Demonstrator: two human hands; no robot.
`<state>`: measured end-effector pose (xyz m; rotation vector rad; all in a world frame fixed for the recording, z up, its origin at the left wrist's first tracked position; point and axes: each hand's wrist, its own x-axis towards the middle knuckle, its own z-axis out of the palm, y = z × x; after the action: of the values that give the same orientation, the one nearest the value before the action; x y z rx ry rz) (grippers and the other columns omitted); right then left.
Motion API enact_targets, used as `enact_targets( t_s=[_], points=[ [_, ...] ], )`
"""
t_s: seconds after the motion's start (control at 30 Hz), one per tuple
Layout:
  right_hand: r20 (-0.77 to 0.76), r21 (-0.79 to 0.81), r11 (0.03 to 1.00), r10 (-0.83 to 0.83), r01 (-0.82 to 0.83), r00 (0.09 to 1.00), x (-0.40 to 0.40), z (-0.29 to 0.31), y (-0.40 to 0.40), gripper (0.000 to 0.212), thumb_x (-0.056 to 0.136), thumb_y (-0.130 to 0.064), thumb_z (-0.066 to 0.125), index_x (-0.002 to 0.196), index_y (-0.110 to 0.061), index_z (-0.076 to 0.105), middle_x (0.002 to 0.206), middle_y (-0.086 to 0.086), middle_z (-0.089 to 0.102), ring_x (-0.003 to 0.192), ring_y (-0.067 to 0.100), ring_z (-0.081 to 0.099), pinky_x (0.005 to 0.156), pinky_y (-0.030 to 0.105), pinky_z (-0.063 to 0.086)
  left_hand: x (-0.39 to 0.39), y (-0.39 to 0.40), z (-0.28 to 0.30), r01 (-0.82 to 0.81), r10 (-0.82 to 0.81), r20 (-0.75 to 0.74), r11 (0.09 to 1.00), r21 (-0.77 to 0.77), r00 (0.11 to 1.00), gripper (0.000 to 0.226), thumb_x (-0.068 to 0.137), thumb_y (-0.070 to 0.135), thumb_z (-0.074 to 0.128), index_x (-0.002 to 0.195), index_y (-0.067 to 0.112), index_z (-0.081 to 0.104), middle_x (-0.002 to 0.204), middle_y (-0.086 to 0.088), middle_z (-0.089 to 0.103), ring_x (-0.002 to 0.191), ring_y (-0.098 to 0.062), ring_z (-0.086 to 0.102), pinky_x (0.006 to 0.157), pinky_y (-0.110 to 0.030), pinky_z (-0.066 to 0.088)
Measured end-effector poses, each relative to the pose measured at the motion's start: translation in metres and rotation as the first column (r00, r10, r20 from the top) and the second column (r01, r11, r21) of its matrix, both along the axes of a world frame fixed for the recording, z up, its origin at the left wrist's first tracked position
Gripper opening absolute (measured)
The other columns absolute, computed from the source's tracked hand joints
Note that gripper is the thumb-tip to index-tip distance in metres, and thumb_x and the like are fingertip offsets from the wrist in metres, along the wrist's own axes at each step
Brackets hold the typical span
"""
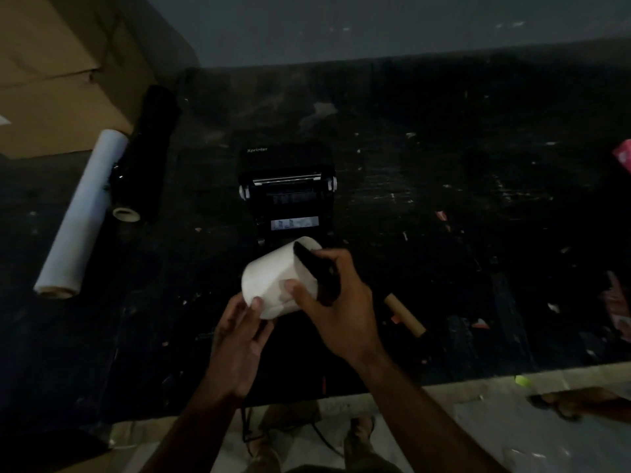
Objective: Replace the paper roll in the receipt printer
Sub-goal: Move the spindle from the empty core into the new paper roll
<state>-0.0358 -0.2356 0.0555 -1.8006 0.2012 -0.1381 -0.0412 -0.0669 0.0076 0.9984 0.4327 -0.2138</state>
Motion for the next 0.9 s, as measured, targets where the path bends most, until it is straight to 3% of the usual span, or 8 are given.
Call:
enact_targets(
  t_s=[0.13,0.3,0.4,0.57,0.67,0.73,0.9],
  points=[
    [0.072,-0.028,0.998,0.054,-0.052,0.996,0.007,-0.011,0.018,0.045,0.083,-0.044,0.077,0.122,-0.033,0.058,0.127,-0.01,0.059,0.119,0.0,0.056,0.097,0.023,0.051,0.001,0.022,-0.009,-0.038,0.032,0.061,0.995,0.094,0.998,0.025,0.095,0.019,0.059,0.118,0.014,0.068,0.128,-0.012,0.072,0.12,-0.024,0.069,0.09,-0.029,0.06],
    [0.062,-0.132,0.99,0.053,-0.044,0.997,0.015,-0.027,0.025,0.046,0.086,-0.047,0.072,0.128,-0.033,0.06,0.128,-0.007,0.044,0.117,-0.001,0.052,0.093,0.002,0.04,0.005,0.031,-0.015,-0.1,0.076,0.117,0.972,0.214,0.99,0.025,0.082,0.024,0.072,0.107,0.021,0.073,0.117,-0.003,0.076,0.117,-0.022,0.069,0.09,-0.03,0.061],
    [0.086,-0.165,0.986,0.027,-0.013,0.996,0.021,-0.033,0.023,0.044,0.09,-0.048,0.068,0.13,-0.031,0.061,0.125,-0.007,0.044,0.116,0.0,0.052,0.095,0.006,0.042,0.016,0.028,-0.013,-0.092,0.04,0.17,0.945,0.313,0.985,0.029,0.082,0.027,0.074,0.11,0.021,0.072,0.116,-0.004,0.077,0.114,-0.021,0.071,0.092,-0.035,0.06],
    [0.077,-0.159,0.985,-0.057,0.068,0.995,0.038,-0.047,0.009,0.041,0.095,-0.04,0.064,0.131,-0.022,0.063,0.132,-0.004,0.045,0.118,0.004,0.055,0.097,0.017,0.05,0.047,0.012,-0.013,-0.075,-0.043,0.235,0.88,0.469,0.971,0.034,0.09,0.011,0.074,0.123,0.009,0.067,0.116,0.0,0.077,0.113,-0.017,0.072,0.091,-0.032,0.06],
    [0.023,-0.181,0.978,-0.104,0.107,0.994,0.049,-0.055,0.001,0.042,0.096,-0.035,0.063,0.135,-0.017,0.062,0.13,-0.001,0.044,0.113,0.003,0.052,0.095,0.003,0.041,0.067,0.0,-0.019,-0.075,-0.075,0.256,0.845,0.529,0.964,0.038,0.09,0.016,0.078,0.127,0.013,0.067,0.123,-0.002,0.074,0.114,-0.016,0.072,0.093,-0.035,0.06],
    [-0.016,-0.183,0.974,-0.135,0.13,0.991,0.057,-0.06,-0.003,0.042,0.096,-0.034,0.063,0.134,-0.016,0.063,0.129,0.0,0.045,0.112,0.004,0.052,0.092,0.0,0.038,0.079,-0.005,-0.03,-0.103,-0.079,0.265,0.789,0.606,0.961,0.04,0.089,0.022,0.08,0.127,0.016,0.068,0.131,-0.004,0.064,0.117,-0.017,0.07,0.096,-0.041,0.06],
    [-0.054,-0.183,0.967,-0.19,0.177,0.98,0.072,-0.079,-0.009,0.037,0.094,-0.029,0.067,0.129,-0.015,0.066,0.124,-0.001,0.048,0.112,0.008,0.053,0.101,0.024,0.045,0.094,-0.016,-0.049,-0.113,-0.083,0.246,0.721,0.684,0.966,0.042,0.087,0.024,0.082,0.126,0.017,0.07,0.124,0.001,0.062,0.113,-0.012,0.07,0.096,-0.038,0.06]
  ],
)
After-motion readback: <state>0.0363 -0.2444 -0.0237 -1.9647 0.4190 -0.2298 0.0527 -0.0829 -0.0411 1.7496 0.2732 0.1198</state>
